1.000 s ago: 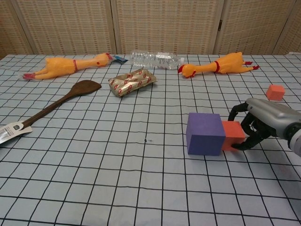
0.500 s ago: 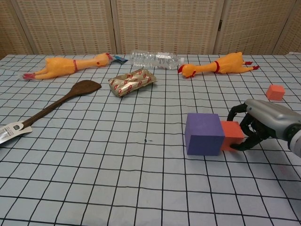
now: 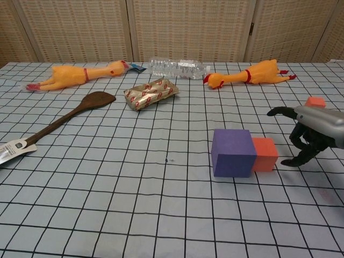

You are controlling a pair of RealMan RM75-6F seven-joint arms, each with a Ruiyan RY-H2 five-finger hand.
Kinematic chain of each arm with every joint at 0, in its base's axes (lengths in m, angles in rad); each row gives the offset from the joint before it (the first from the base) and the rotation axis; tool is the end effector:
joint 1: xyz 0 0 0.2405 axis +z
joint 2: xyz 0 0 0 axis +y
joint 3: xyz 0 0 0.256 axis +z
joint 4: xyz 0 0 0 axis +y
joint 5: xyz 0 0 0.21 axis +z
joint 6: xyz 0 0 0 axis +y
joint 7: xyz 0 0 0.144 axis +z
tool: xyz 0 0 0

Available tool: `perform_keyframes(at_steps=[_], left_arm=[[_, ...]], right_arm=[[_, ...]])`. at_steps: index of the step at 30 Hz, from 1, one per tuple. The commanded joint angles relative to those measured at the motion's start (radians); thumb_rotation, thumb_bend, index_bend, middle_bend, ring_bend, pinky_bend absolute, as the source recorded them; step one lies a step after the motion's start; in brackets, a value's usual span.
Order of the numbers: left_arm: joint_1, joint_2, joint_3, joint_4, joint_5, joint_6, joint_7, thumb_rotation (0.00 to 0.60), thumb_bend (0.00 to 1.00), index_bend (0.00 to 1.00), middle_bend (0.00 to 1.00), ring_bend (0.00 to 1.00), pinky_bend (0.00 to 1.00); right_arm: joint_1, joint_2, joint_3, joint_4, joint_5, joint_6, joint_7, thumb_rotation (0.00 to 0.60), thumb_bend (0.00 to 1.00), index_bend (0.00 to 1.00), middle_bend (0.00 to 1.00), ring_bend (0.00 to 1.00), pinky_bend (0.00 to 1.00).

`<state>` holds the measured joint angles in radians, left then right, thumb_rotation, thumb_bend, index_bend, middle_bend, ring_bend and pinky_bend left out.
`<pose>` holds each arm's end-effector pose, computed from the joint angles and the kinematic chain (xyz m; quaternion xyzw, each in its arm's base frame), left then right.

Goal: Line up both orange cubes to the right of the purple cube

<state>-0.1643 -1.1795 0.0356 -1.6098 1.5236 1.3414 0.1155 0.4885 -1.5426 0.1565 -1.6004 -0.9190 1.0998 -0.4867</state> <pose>-0.3026 0.1833 0.1081 -0.6753 -0.3984 -0.3289 0.5264 -0.2263 -0.2834 -0.0085 0.6503 -0.4964 0.2925 0.4952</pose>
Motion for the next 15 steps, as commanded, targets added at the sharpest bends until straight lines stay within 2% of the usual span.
perform_keyframes(at_steps=[1,4,6,15], left_arm=[[0.0,-0.001,0.0,0.0,-0.001,-0.002,0.003,0.6,0.45,0.18,0.27,0.15,0.37],[-0.001,-0.001,0.001,0.0,-0.003,-0.005,0.005,0.6,0.45,0.18,0.27,0.15,0.37],[-0.001,-0.001,0.001,0.0,-0.005,-0.006,0.007,0.6,0.45,0.18,0.27,0.15,0.37],[-0.002,-0.004,0.002,-0.002,-0.008,-0.012,0.017,0.6,0.45,0.18,0.27,0.15,0.37]], right_arm=[[0.008,0.035,0.031,-0.024,0.037,0.001,-0.005,0.6,0.06,0.19,0.84,0.94,1.0],[0.016,0.036,0.067,0.0,0.043,0.031,0.007,0.6,0.06,0.3,0.84,0.94,1.0],[0.026,0.03,0.089,0.036,0.046,0.033,0.026,0.6,0.06,0.32,0.84,0.94,1.0],[0.09,-0.033,0.135,0.284,0.031,-0.037,0.11,0.6,0.06,0.32,0.84,0.94,1.0]])
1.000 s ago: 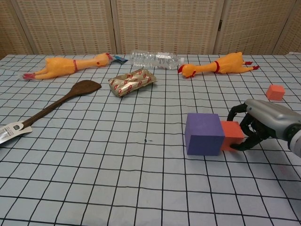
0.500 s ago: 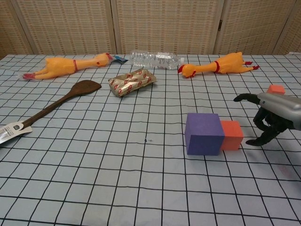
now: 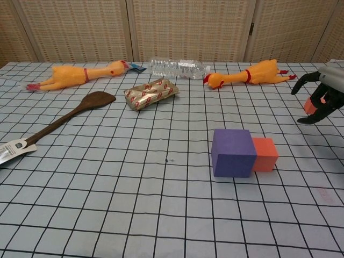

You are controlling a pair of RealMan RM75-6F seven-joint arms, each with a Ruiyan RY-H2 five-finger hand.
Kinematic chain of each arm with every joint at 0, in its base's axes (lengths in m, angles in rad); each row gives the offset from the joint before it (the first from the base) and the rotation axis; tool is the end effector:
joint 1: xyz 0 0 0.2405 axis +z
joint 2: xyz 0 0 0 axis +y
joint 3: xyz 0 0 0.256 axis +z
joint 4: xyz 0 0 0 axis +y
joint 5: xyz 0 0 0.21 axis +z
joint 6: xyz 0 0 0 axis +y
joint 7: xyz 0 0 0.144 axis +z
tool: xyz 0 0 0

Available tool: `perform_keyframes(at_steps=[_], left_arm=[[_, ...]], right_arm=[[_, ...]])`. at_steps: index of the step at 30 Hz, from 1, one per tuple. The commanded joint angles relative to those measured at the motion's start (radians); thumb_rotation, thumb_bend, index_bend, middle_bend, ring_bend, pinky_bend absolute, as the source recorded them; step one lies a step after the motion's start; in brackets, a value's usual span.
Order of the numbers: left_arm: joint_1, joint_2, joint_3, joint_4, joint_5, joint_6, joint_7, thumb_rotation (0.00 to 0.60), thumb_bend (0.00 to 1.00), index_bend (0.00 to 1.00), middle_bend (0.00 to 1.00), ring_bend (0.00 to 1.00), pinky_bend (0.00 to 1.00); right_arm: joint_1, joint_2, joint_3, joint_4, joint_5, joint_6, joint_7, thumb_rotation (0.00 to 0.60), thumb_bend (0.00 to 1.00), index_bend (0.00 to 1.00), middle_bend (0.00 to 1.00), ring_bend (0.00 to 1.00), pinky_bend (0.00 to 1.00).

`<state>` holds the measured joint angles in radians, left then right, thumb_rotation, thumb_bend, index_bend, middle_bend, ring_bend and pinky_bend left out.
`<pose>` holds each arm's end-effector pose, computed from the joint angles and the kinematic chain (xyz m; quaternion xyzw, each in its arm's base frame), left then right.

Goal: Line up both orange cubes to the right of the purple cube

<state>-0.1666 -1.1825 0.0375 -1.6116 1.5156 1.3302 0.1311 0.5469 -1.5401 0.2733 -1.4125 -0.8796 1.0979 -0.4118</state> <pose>-0.3031 0.1832 0.1057 -0.6785 -0.3991 -0.3214 0.5264 -0.2445 -0.3422 0.0293 0.5916 -0.4702 0.3251 0.5685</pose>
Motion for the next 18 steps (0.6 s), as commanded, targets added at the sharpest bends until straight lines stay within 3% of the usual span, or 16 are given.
perform_keyframes(at_steps=[1,18], left_arm=[[0.0,-0.001,0.0,0.0,0.0,-0.001,0.003,0.6,0.45,0.18,0.27,0.15,0.37],[-0.001,-0.002,0.0,0.0,-0.011,-0.007,0.01,0.6,0.45,0.18,0.27,0.15,0.38]], right_arm=[[0.039,-0.045,0.02,0.123,-0.009,-0.042,0.041,0.6,0.06,0.32,0.84,0.94,1.0],[0.12,-0.166,0.073,0.481,0.065,-0.17,0.082,0.6,0.06,0.3,0.84,0.94,1.0]])
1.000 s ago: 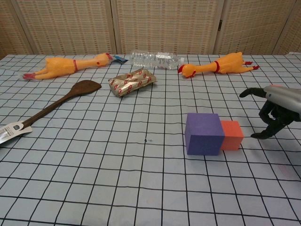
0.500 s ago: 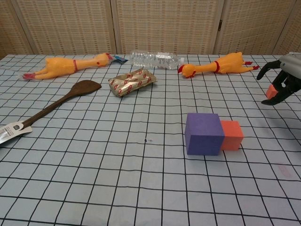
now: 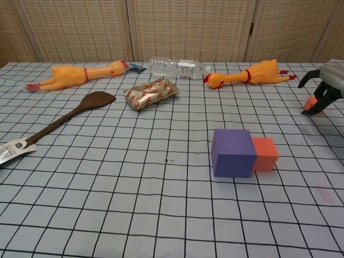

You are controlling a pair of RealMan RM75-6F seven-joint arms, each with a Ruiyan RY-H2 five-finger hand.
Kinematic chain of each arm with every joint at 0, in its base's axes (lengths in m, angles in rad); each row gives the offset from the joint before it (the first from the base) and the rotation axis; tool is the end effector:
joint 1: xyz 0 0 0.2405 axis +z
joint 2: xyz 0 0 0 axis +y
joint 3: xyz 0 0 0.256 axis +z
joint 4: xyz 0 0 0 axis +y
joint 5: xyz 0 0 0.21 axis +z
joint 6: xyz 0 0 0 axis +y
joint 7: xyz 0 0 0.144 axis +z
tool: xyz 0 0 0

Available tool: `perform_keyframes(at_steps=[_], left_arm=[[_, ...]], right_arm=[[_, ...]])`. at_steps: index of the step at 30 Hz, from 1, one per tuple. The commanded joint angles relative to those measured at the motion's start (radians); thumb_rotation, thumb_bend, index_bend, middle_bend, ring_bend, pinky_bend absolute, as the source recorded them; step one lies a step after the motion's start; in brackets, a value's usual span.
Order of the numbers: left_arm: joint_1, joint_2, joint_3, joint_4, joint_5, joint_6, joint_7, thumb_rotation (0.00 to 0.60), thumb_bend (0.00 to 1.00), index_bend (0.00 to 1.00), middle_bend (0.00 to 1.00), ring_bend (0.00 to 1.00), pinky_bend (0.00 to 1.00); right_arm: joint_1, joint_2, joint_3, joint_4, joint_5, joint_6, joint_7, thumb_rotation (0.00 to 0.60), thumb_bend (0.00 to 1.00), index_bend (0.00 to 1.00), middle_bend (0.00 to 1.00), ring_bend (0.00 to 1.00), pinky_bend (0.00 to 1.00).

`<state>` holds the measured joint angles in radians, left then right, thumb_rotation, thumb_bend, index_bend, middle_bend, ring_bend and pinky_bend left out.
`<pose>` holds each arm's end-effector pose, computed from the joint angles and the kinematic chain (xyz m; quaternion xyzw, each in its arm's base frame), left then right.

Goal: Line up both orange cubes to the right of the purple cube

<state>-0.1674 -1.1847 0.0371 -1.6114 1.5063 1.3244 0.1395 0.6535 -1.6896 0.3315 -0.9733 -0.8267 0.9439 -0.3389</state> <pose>-0.3042 0.1834 0.1047 -0.6786 -0.4003 -0.3167 0.5282 -0.2801 -0.3983 0.0237 0.5631 -0.4646 0.2936 0.6171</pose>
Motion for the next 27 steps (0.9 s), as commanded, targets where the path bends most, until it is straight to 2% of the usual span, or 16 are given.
perform_keyframes(at_steps=[1,16,27], left_arm=[[-0.001,0.0,0.0,-0.001,-0.003,-0.003,0.003,0.6,0.45,0.18,0.27,0.15,0.38],[-0.003,-0.004,-0.002,0.004,-0.015,-0.011,0.017,0.6,0.45,0.19,0.28,0.16,0.38],[0.002,-0.004,0.0,0.0,-0.017,-0.005,0.034,0.6,0.45,0.19,0.28,0.16,0.38]], right_arm=[[0.018,-0.019,0.019,0.059,0.014,-0.021,0.012,0.6,0.06,0.31,0.84,0.94,1.0],[0.063,-0.082,0.054,0.284,0.029,-0.122,0.059,0.6,0.07,0.38,0.84,0.94,1.0],[0.098,-0.15,0.074,0.46,0.022,-0.215,0.11,0.6,0.06,0.4,0.84,0.95,1.0]])
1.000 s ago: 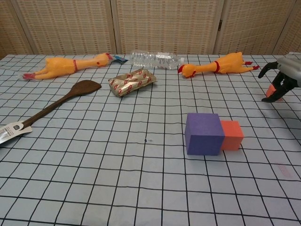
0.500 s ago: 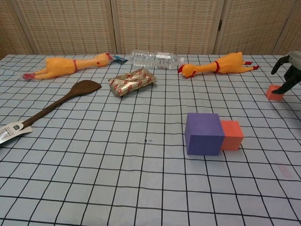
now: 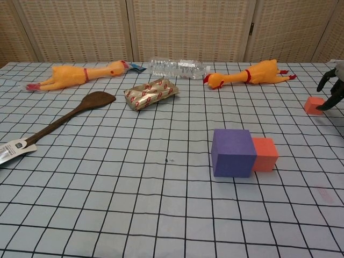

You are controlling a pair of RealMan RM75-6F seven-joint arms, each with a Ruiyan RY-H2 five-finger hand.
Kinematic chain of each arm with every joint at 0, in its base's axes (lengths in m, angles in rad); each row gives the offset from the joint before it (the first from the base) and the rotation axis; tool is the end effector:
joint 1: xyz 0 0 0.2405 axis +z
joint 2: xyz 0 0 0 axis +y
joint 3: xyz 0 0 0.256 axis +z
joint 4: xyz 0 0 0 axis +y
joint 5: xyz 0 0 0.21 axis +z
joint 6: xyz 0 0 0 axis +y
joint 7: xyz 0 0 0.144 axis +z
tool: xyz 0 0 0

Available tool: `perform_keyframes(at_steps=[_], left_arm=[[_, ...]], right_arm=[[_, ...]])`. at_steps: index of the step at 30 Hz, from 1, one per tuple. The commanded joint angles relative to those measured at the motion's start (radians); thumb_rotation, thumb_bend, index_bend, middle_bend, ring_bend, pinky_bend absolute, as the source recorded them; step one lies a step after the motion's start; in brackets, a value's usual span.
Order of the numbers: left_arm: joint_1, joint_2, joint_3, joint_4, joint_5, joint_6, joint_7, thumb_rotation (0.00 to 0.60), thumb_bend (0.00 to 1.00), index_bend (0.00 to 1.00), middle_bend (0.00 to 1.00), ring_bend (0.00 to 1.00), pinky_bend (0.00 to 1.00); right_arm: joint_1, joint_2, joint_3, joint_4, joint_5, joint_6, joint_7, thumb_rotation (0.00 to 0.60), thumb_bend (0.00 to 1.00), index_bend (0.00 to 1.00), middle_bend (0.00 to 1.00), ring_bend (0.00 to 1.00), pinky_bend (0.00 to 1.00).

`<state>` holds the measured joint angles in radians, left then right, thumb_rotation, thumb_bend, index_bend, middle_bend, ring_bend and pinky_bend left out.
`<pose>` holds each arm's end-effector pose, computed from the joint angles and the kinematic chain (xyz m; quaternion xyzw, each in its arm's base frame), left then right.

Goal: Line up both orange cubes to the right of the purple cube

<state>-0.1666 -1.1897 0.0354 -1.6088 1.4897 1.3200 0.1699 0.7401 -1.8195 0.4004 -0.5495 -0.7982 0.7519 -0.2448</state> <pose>-0.3065 0.1836 0.1037 -0.6801 -0.3961 -0.3054 0.5360 -0.3169 -0.4332 0.0344 0.5169 -0.4863 0.2617 0.6541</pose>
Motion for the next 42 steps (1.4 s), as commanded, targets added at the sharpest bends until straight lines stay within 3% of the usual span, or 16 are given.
perform_keyframes(at_steps=[1,22,34,42], left_arm=[[0.001,0.002,0.002,-0.004,0.001,0.0,0.005,0.6,0.45,0.19,0.28,0.16,0.38],[-0.006,-0.002,0.004,-0.001,-0.018,-0.027,0.015,0.6,0.45,0.19,0.28,0.16,0.38],[-0.008,-0.004,0.004,0.003,-0.026,-0.035,0.018,0.6,0.45,0.19,0.28,0.16,0.38],[-0.011,-0.008,0.007,0.005,-0.025,-0.043,0.018,0.6,0.45,0.19,0.28,0.16,0.38]], right_arm=[[0.014,-0.025,0.006,0.049,-0.009,-0.029,0.02,0.6,0.06,0.4,0.84,0.95,1.0],[0.035,-0.1,0.015,0.217,-0.088,-0.115,0.12,0.6,0.06,0.43,0.86,0.96,1.0],[0.021,-0.108,0.01,0.205,-0.127,-0.09,0.134,0.6,0.06,0.53,0.86,0.96,1.0],[-0.016,-0.082,-0.01,0.111,-0.179,-0.009,0.149,0.6,0.06,0.64,0.86,0.96,1.0]])
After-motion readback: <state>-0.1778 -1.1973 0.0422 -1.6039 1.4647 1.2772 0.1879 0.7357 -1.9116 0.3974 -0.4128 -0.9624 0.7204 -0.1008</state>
